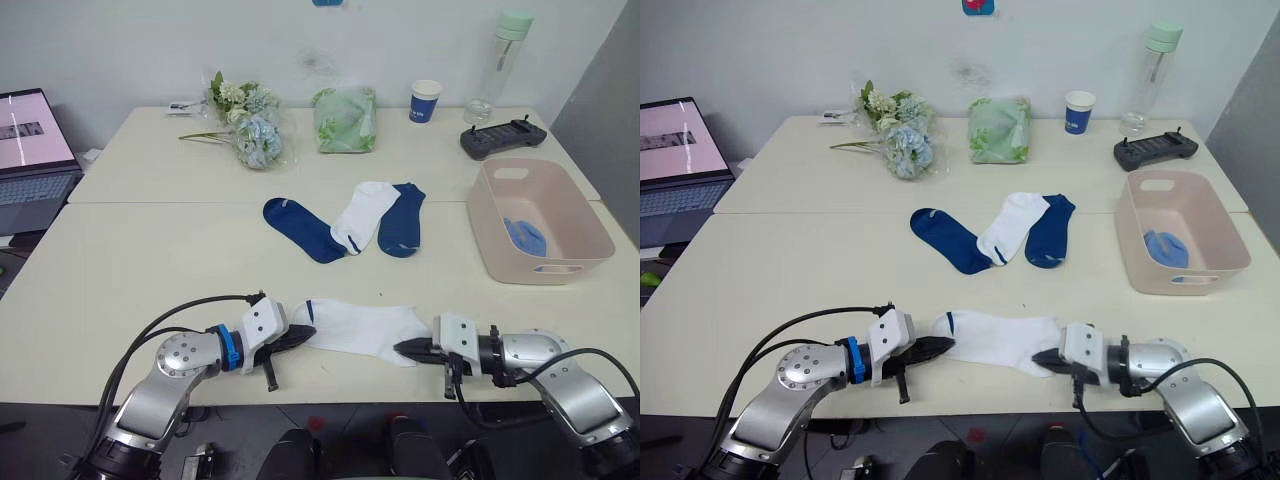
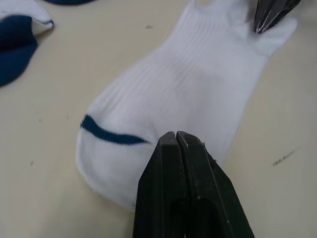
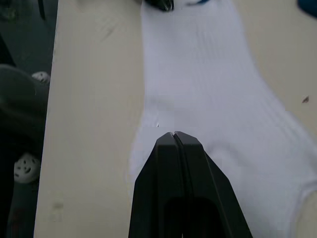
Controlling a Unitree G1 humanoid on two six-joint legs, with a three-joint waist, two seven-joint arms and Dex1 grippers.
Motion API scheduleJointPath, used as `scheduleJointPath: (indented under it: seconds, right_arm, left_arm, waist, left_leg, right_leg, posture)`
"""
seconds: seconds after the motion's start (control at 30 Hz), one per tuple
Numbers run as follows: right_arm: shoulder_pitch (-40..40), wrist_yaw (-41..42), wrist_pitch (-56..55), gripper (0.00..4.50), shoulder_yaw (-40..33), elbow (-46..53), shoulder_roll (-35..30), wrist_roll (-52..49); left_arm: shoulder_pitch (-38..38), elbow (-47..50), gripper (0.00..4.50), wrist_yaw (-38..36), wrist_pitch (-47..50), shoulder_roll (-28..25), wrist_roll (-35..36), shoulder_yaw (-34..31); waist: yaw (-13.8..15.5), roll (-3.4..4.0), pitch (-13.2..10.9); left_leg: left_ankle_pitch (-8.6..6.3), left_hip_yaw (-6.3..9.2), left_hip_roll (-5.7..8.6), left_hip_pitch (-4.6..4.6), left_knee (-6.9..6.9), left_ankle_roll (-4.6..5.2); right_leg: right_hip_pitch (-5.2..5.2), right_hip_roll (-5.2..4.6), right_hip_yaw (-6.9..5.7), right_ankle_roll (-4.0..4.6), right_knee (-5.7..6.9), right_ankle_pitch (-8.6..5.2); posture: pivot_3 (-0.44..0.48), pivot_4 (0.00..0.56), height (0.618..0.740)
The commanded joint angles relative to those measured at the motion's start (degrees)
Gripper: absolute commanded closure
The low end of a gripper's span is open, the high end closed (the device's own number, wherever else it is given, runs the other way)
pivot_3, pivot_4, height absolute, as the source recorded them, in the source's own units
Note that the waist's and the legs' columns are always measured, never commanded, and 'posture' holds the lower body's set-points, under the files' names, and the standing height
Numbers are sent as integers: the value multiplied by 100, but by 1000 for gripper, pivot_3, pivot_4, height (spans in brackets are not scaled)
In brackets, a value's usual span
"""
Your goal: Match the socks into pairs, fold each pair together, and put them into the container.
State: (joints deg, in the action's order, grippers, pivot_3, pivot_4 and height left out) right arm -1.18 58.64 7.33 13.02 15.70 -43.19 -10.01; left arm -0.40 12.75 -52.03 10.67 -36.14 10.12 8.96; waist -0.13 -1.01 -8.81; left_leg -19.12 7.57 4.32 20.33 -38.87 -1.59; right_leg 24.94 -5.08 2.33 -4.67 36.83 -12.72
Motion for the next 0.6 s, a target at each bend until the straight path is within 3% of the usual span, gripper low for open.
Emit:
scheduleJointPath:
  seconds: [0.03, 0.13, 0.23, 0.4, 0.47, 0.6]
  right_arm:
    - [54, 54, -111, 4485, -153, -51, -165, 82]
    - [111, 156, -151, 4485, -360, -133, -355, -28]
    - [180, 234, 190, 4485, -862, 68, -426, -661]
    - [-241, -714, 1170, 4485, -1743, 335, 133, -1530]
    - [-429, -1160, 1277, 4110, -1866, 193, 362, -1368]
    - [-553, -1673, 974, 2876, -1661, -245, 779, -861]
  left_arm:
    - [115, -111, 4500, 41, -7, -125, -177, 21]
    - [203, -76, 4500, -9, -41, -180, -76, -104]
    - [197, 221, 4500, -35, 211, -115, 496, -469]
    - [-76, 447, 4500, 540, 801, 129, 1188, -1332]
    - [-213, 235, 4322, 884, 839, 250, 1196, -1650]
    - [-245, -344, 3322, 1512, 472, 577, 918, -2000]
  waist:
    - [1, 0, 0]
    - [0, 2, -2]
    - [0, 0, -5]
    - [-8, -1, -9]
    - [-6, 0, -8]
    - [4, -2, -6]
  left_leg:
    - [0, 0, -1, -6, 0, 0]
    - [-11, 3, -2, -59, 12, 9]
    - [-20, 8, -6, -69, 10, 18]
    - [-18, 13, -24, -66, 8, 16]
    - [-15, 12, -26, -66, 8, 8]
    - [-17, 13, -6, -64, 10, 2]
  right_leg:
    - [-5, 0, 0, 0, 0, 0]
    - [-66, 0, -3, -11, -12, -11]
    - [-79, 0, -3, -14, -13, -15]
    - [-75, 0, -4, -14, -9, -15]
    - [-74, 0, -4, -13, -7, -14]
    - [-72, 0, -5, -14, -18, -15]
  posture:
    - [0, 150, 740]
    - [0, 150, 740]
    - [0, 150, 740]
    - [0, 150, 740]
    - [0, 150, 740]
    - [0, 150, 740]
